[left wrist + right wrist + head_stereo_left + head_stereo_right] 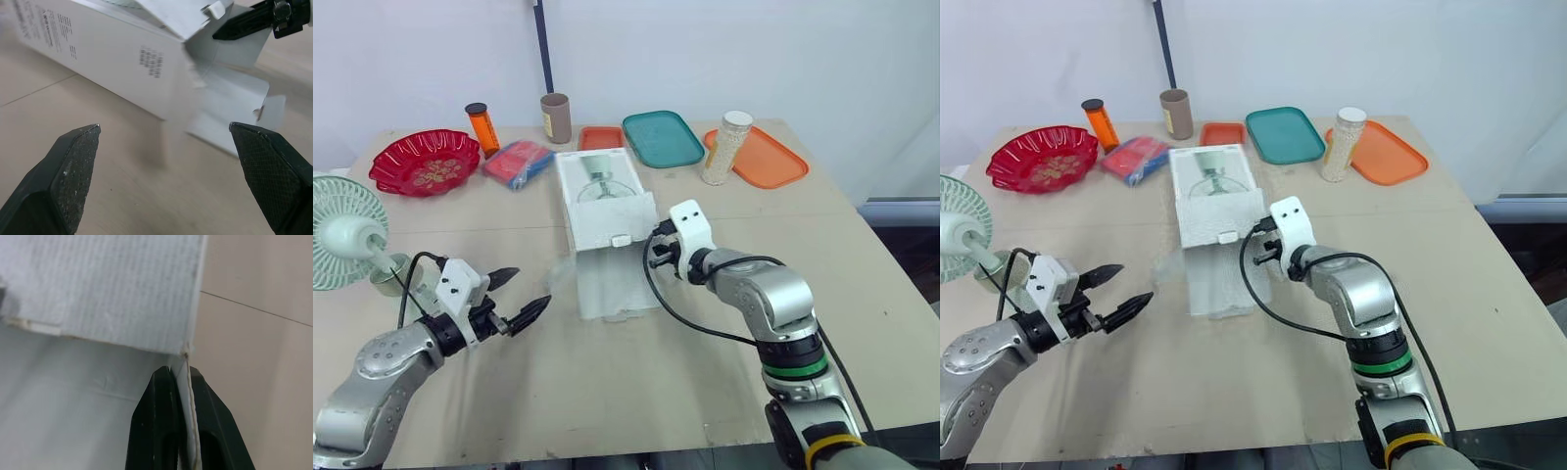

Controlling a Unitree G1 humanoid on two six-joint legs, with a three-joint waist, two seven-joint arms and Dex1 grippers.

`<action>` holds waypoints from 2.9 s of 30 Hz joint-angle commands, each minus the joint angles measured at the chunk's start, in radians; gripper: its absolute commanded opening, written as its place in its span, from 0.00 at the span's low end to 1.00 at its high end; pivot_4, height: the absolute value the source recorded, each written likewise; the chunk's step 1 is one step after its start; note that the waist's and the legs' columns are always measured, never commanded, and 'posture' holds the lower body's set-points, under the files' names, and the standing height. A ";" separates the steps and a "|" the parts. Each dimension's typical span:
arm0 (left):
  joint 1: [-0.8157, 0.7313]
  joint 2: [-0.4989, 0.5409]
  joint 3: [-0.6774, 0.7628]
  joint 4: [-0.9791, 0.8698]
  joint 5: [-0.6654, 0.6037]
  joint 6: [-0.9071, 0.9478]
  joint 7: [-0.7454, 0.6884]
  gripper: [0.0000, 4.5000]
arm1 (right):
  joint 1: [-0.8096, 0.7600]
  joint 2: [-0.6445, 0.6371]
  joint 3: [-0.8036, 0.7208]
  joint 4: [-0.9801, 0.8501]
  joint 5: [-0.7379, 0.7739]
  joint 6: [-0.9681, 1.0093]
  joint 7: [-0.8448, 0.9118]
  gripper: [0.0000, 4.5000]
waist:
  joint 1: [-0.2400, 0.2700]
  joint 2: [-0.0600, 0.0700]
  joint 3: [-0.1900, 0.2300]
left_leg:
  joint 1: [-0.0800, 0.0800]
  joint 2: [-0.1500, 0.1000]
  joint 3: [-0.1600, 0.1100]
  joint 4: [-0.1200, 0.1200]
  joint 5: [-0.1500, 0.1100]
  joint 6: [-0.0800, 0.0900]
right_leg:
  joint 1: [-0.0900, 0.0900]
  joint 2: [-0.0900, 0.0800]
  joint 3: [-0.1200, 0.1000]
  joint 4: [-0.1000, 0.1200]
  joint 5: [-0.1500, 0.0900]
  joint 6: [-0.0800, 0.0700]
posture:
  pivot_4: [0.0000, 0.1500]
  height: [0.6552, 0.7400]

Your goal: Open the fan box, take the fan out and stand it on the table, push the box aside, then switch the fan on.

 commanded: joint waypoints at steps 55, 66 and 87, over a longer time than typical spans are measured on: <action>-0.216 -0.042 -0.118 0.219 0.083 -0.109 -0.185 1.00 | 0.558 -0.641 -0.557 -0.614 0.283 -0.156 0.627 0.98 | 0.004 0.003 -0.002 | 0.005 -0.001 0.004 0.001 -0.003 0.006 | 0.006 0.002 0.007 -0.001 -0.004 0.006 | 1.00 1.00; -0.048 -0.038 -0.078 0.070 0.108 -0.186 -0.148 1.00 | 0.142 -0.457 -0.260 -0.234 0.320 -0.454 0.722 0.98 | 0.003 -0.001 0.000 | 0.008 0.000 0.005 0.001 -0.003 0.007 | 0.008 0.002 0.008 -0.001 -0.004 0.005 | 1.00 1.00; 0.495 -0.297 0.114 -0.283 0.204 -0.314 0.208 1.00 | -0.093 -0.229 0.038 0.201 0.190 -0.768 0.981 0.98 | 0.006 -0.001 0.000 | 0.007 0.000 0.004 0.001 -0.004 0.007 | 0.008 0.001 0.006 -0.001 -0.004 0.004 | 1.00 1.00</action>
